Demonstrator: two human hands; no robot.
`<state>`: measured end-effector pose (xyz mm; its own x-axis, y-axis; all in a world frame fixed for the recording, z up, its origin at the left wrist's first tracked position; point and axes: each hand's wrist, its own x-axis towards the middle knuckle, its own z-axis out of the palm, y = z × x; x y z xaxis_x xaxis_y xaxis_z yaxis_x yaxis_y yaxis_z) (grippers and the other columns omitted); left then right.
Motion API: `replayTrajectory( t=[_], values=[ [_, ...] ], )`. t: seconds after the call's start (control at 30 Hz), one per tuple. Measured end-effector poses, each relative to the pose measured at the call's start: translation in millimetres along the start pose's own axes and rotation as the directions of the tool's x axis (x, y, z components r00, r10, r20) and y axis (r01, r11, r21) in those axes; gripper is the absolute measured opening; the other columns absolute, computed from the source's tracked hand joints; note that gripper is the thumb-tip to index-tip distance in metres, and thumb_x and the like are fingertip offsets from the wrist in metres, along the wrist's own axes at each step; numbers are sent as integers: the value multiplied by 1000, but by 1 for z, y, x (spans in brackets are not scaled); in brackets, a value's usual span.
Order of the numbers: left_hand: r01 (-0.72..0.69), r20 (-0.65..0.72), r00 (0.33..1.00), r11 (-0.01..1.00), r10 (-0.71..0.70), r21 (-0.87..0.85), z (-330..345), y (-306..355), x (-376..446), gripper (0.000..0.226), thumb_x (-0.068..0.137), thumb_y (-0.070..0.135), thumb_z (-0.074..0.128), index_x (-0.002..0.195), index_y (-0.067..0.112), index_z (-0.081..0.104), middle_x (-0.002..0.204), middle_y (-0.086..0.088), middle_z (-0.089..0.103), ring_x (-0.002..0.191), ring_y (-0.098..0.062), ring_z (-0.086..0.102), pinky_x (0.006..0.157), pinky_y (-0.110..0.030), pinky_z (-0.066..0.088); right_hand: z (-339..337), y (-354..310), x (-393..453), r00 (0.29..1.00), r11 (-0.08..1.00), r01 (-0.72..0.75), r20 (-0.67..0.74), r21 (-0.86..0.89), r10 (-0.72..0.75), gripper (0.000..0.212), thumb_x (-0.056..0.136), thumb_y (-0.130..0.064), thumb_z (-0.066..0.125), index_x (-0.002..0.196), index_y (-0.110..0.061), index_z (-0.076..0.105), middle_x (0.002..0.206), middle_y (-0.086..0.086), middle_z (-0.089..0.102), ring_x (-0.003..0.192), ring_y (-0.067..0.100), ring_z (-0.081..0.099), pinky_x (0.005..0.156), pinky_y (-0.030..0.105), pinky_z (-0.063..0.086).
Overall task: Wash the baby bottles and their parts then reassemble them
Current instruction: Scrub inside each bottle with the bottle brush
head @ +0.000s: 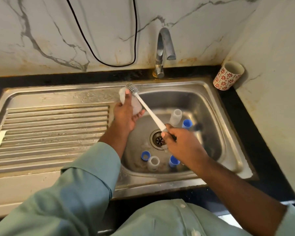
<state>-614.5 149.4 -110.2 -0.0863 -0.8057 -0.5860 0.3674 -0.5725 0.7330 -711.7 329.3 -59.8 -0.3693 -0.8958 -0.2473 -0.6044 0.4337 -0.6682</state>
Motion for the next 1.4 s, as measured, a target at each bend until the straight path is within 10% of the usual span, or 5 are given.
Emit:
replayTrajectory(
  t=[0.17, 0.9, 1.07, 1.2, 1.4],
  values=[
    [-33, -90, 996, 980, 15, -194, -12, 19, 15, 64, 81, 39, 75, 130, 11, 46, 117, -12, 61, 101, -32, 64, 64, -44, 62, 3, 2, -17, 997, 999, 25, 75, 48, -29, 28, 100, -36, 49, 117, -20, 64, 68, -3, 61, 64, 16, 65, 63, 35, 58],
    [32, -1, 999, 995, -32, 97, -3, -1, 0, 35, 90, 42, 68, 111, 17, 55, 110, -12, 61, 99, -29, 63, 69, -37, 58, 3, -2, 3, 994, 977, -113, 25, 180, 111, 32, 101, -36, 48, 123, -18, 63, 59, -6, 51, 41, 1, 43, 42, 17, 40],
    [7, -54, 998, 977, -19, -214, -7, 11, 14, 49, 95, 45, 60, 128, 10, 52, 112, -15, 64, 84, -23, 66, 60, -35, 57, 1, -4, -12, 996, 993, -6, 84, 115, -4, 31, 100, -35, 49, 125, -22, 62, 58, -6, 52, 44, -1, 46, 45, 14, 38],
    [-12, 13, 1000, 1000, 12, 11, -1, 0, -1, 43, 91, 44, 66, 118, 11, 56, 110, -14, 63, 92, -27, 65, 70, -39, 59, -2, -9, 5, 998, 987, -65, 17, 145, 63, 39, 101, -35, 48, 138, -22, 53, 63, -6, 53, 41, -4, 46, 42, 11, 36],
    [-43, -61, 998, 984, 33, -171, -11, 23, 15, 54, 84, 41, 75, 122, 9, 54, 109, -14, 65, 88, -25, 68, 75, -43, 60, -3, -7, -21, 995, 990, -22, 95, 141, 9, 31, 100, -33, 49, 126, -22, 61, 54, -15, 53, 45, -3, 46, 46, 14, 39]
  ],
)
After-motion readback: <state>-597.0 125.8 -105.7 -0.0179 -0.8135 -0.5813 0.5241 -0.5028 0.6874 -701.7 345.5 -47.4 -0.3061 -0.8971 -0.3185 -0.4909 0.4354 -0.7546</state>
